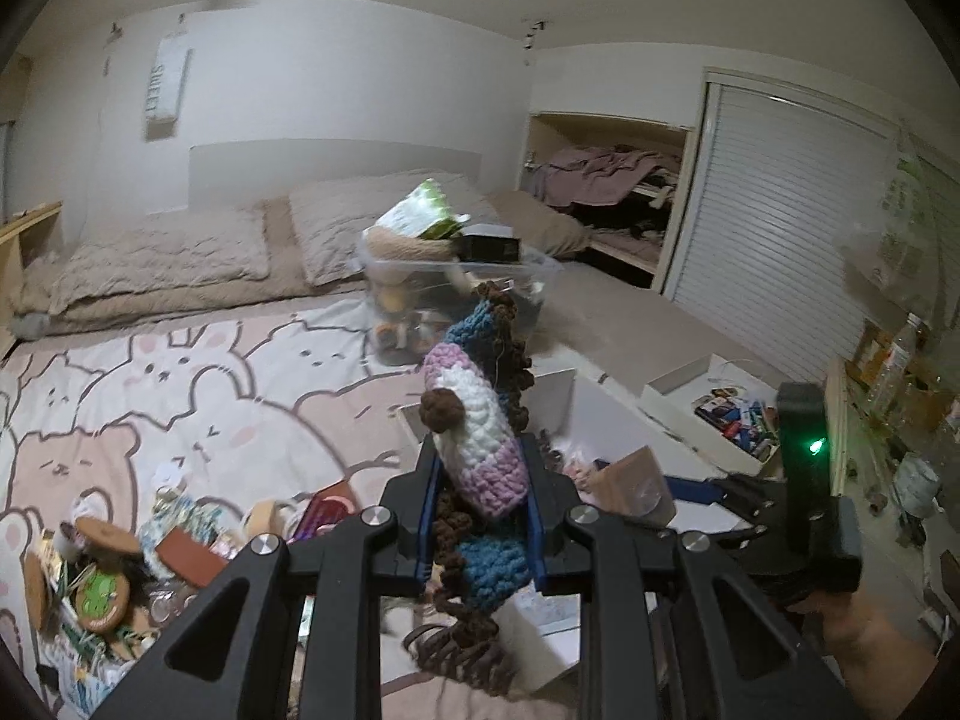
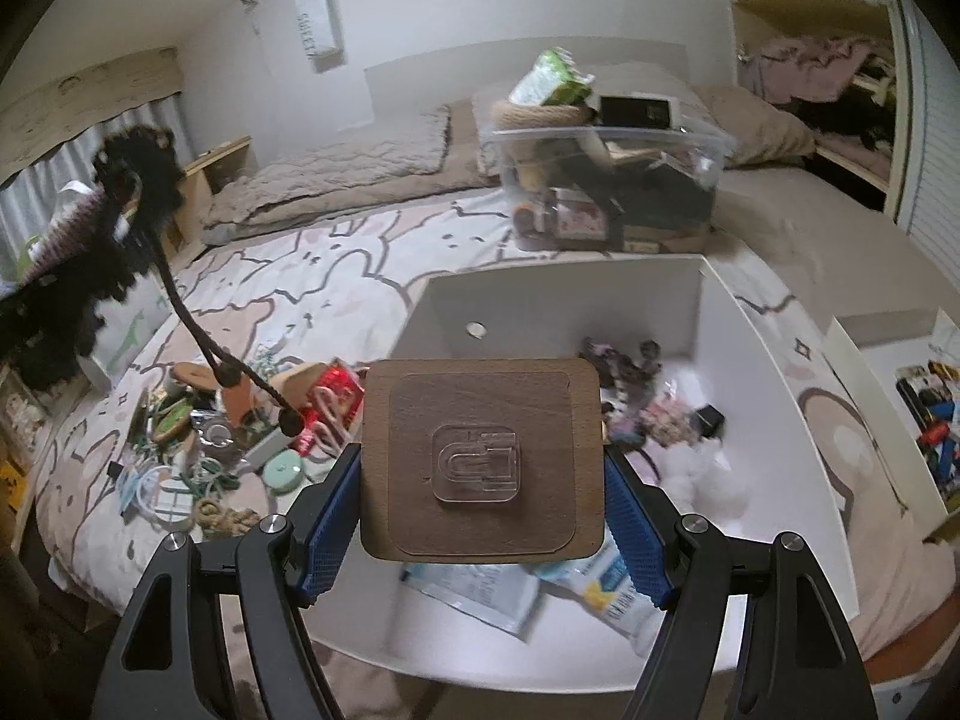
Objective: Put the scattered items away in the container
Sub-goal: 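Carry the crocheted toy with the left tool while the right tool carries the coaster over the white box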
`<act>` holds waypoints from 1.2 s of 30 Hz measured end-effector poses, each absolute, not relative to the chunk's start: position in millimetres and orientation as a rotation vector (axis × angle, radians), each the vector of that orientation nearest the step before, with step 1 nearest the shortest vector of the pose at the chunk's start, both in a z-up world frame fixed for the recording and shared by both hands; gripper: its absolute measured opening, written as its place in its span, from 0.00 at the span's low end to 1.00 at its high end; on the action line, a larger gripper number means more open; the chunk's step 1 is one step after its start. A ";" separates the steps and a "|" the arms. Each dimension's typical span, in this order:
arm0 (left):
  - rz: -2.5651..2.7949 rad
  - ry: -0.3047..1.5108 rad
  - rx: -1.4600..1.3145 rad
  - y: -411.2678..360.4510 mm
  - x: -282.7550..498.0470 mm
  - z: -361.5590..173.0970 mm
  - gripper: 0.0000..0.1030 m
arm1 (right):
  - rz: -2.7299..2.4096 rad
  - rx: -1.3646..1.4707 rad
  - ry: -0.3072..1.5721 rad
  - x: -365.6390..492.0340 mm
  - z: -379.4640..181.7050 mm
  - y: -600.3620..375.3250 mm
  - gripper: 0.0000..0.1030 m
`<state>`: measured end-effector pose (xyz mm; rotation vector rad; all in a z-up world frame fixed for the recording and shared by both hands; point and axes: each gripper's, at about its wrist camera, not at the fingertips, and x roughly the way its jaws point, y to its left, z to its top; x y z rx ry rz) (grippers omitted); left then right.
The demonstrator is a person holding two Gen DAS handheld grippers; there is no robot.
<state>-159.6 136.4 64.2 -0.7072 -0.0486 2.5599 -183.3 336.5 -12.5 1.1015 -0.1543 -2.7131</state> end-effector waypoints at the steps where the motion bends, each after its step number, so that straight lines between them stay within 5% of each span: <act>1: 2.552 -0.052 -0.702 139.6 -160.4 65.9 0.23 | -2.714 1.109 -0.159 -183.0 -14.1 339.5 0.74; 17: 2.393 -0.021 -0.678 203.7 -158.9 65.8 0.23 | -2.722 1.152 -0.213 -176.6 -25.1 374.4 0.74; 36: 2.305 0.249 -1.031 259.0 -182.8 -32.4 0.23 | -2.758 1.176 -0.271 -179.6 -27.0 403.9 0.74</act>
